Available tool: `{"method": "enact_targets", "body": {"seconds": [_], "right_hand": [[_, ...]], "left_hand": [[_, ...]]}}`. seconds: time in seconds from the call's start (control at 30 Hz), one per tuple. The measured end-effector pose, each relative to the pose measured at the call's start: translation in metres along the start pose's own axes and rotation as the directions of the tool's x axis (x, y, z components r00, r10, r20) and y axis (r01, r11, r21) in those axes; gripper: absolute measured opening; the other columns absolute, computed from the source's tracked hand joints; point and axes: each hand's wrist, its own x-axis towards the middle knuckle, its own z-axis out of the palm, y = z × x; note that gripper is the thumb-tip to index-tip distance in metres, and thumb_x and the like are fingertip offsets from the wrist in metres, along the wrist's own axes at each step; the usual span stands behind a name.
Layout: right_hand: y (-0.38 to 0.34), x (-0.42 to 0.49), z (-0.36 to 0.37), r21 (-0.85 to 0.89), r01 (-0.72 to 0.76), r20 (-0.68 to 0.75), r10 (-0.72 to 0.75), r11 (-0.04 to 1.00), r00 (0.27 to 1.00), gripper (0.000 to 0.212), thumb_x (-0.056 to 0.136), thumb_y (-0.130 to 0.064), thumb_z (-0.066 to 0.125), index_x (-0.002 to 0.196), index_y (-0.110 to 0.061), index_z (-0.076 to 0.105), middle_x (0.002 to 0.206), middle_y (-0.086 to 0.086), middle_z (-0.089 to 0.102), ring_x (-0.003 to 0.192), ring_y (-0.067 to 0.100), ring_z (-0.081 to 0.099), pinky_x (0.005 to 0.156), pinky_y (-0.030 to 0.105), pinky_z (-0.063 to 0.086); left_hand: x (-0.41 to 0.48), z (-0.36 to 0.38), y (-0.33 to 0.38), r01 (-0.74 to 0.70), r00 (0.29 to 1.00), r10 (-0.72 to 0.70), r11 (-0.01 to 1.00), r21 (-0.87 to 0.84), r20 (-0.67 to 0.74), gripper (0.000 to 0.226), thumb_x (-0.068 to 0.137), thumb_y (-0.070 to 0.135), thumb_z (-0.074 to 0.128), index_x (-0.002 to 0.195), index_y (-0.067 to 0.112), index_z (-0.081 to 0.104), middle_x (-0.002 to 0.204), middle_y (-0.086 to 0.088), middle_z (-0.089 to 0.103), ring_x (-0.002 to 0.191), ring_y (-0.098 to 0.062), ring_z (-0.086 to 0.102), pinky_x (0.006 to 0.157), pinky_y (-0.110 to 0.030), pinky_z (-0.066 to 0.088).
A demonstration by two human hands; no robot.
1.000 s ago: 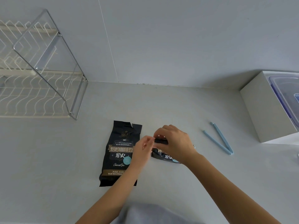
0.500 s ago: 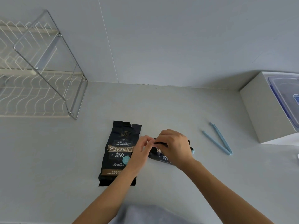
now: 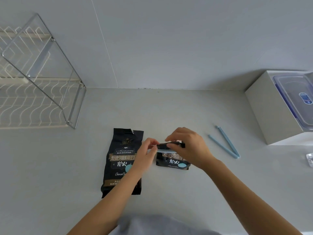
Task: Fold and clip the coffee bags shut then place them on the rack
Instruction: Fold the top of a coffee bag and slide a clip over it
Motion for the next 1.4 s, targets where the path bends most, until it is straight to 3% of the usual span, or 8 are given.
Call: {"method": "enact_targets", "body": {"seconds": [0.17,0.27,0.4,0.57,0.9,1.03,1.23,1.4], "right_hand": [[0.036,-0.027,-0.026,0.277,-0.26,0.057,0.255,0.925,0.965,0.015,0.08,-0.017,0.071,0.088,-0.029,0.071,0.088,-0.012,0.07,0.083,0.004,0.065,0.081,0.03,0.053],[0.048,-0.045,-0.029,0.337,-0.333,0.045,0.338,0.881,0.94,0.015,0.081,-0.015,0.07,0.087,-0.028,0.071,0.087,-0.009,0.072,0.083,0.007,0.066,0.08,0.029,0.054],[0.046,-0.052,-0.017,0.438,-0.354,0.005,0.391,0.827,0.92,0.02,0.081,-0.011,0.069,0.08,-0.03,0.071,0.078,-0.009,0.072,0.074,0.01,0.066,0.068,0.021,0.051],[0.044,-0.053,-0.005,0.588,-0.315,-0.05,0.422,0.745,0.905,0.03,0.082,-0.001,0.064,0.077,-0.029,0.072,0.076,-0.01,0.072,0.068,0.01,0.066,0.068,0.024,0.053],[0.046,-0.055,0.016,0.706,-0.261,-0.088,0.447,0.658,0.89,0.015,0.08,-0.016,0.067,0.077,-0.03,0.072,0.092,0.002,0.06,0.08,0.011,0.057,0.066,0.019,0.049],[0.055,-0.067,0.023,0.82,-0.333,0.056,0.513,0.466,0.857,0.011,0.085,-0.009,0.062,0.081,-0.013,0.072,0.088,0.003,0.059,0.067,0.011,0.051,0.058,0.019,0.042],[0.049,-0.065,0.034,0.755,-0.443,0.131,0.551,0.483,0.824,0.017,0.092,-0.011,0.055,0.081,-0.015,0.068,0.079,-0.002,0.062,0.062,0.002,0.05,0.058,0.016,0.042],[0.041,-0.051,0.037,0.741,-0.473,0.141,0.577,0.478,0.804,0.028,0.093,-0.024,0.053,0.072,-0.007,0.06,0.07,0.008,0.055,0.069,0.017,0.049,0.067,0.033,0.04]], "left_hand": [[0.001,0.004,0.02,0.021,0.995,-0.021,1.0,-0.003,-0.097,0.018,0.095,0.016,0.045,0.092,0.017,0.063,0.101,0.0,0.064,0.101,-0.012,0.057,0.088,-0.026,0.043],[-0.001,0.009,0.045,-0.158,0.986,0.166,0.972,0.175,-0.028,0.018,0.091,0.033,0.048,0.09,0.024,0.064,0.095,0.01,0.064,0.094,-0.004,0.057,0.083,-0.02,0.042],[0.005,0.025,0.069,-0.429,0.901,0.298,0.717,0.549,0.315,0.021,0.084,0.046,0.055,0.089,0.026,0.056,0.081,0.011,0.057,0.074,-0.01,0.053,0.061,-0.025,0.041],[0.014,0.039,0.074,-0.507,0.859,0.244,0.526,0.682,0.45,0.025,0.091,0.043,0.047,0.08,0.022,0.04,0.069,0.004,0.051,0.06,-0.021,0.049,0.049,-0.029,0.029],[-0.005,0.034,0.065,-0.559,0.829,0.384,0.527,0.64,0.407,0.028,0.093,0.033,0.042,0.069,0.024,0.031,0.057,0.008,0.042,0.052,-0.019,0.04,0.046,-0.028,0.021],[-0.011,0.035,0.068,-0.586,0.81,0.358,0.52,0.621,0.464,0.031,0.092,0.033,0.042,0.067,0.026,0.026,0.05,0.009,0.031,0.052,-0.017,0.035,0.047,-0.03,0.024],[-0.008,0.031,0.064,-0.477,0.871,0.185,0.546,0.689,0.456,0.031,0.09,0.04,0.043,0.067,0.022,0.033,0.053,0.004,0.04,0.053,-0.019,0.043,0.047,-0.029,0.028],[-0.014,0.051,0.06,-0.405,0.913,0.154,0.472,0.783,0.379,0.032,0.088,0.054,0.041,0.086,0.025,0.055,0.073,0.002,0.064,0.068,-0.023,0.06,0.051,-0.028,0.03]]}}
